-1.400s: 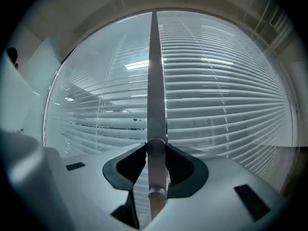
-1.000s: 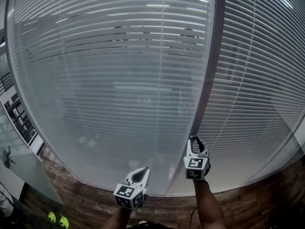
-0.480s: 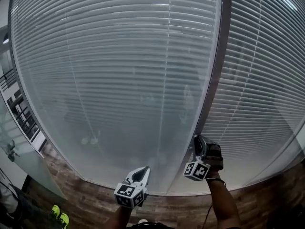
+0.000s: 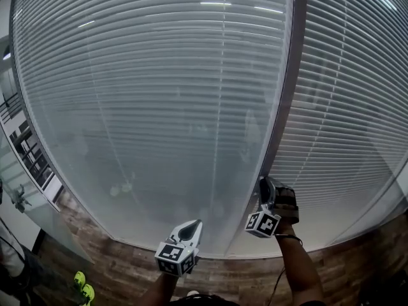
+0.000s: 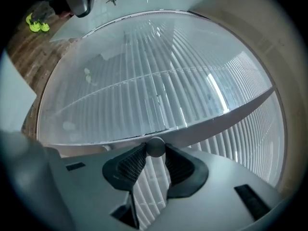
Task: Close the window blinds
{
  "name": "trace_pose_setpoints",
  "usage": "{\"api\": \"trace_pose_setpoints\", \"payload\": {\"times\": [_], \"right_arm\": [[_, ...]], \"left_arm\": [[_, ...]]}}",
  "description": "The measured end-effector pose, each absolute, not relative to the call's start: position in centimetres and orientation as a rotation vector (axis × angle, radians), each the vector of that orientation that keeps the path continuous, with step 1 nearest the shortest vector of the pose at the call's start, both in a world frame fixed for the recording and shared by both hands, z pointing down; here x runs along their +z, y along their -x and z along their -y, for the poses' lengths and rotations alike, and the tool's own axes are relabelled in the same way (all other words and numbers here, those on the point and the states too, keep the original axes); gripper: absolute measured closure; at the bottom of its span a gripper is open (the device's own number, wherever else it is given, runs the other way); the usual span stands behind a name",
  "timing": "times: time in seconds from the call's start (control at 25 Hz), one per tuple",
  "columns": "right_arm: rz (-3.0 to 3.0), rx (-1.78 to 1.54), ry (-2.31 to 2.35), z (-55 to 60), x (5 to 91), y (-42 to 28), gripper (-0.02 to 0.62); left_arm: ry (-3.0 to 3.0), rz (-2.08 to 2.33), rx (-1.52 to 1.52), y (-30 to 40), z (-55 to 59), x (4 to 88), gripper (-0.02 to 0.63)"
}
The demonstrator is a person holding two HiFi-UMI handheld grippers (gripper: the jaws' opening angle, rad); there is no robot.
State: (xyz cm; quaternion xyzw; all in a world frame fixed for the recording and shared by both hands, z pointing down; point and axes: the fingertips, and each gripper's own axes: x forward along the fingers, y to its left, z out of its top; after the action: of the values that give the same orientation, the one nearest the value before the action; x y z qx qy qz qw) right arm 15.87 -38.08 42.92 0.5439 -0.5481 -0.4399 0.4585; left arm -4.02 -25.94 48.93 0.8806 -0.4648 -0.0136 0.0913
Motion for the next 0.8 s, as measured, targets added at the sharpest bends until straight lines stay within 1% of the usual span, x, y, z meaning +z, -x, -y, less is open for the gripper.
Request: {"api": "trace_pose_setpoints", "payload": {"times": [0.24,0.4,0.56,0.8], "right_arm": [[1.492,-1.024,-1.445,36.6,42.4,-15.5,0.468],[1.854,-0.738,-1.616,33.8,41.7,-15.6,0.467],[1.948,-0.644,-1.707,30.8,41.6,-15.2,0.468],[2.217,-0.365,-1.861,26.7,44.4,-15.1,0.468]], "left_arm": [[-2.615,1.384,-0.048,4.1,25.6,48.7,0.606],[-2.61,1.388,-0.022,3.9,25.4,48.3,0.606],[-2.636,1.373,-0.017,3.0,25.2,47.8,0.606],[-2.63,1.411,-0.035,2.3,24.0,46.9,0.606]]}}
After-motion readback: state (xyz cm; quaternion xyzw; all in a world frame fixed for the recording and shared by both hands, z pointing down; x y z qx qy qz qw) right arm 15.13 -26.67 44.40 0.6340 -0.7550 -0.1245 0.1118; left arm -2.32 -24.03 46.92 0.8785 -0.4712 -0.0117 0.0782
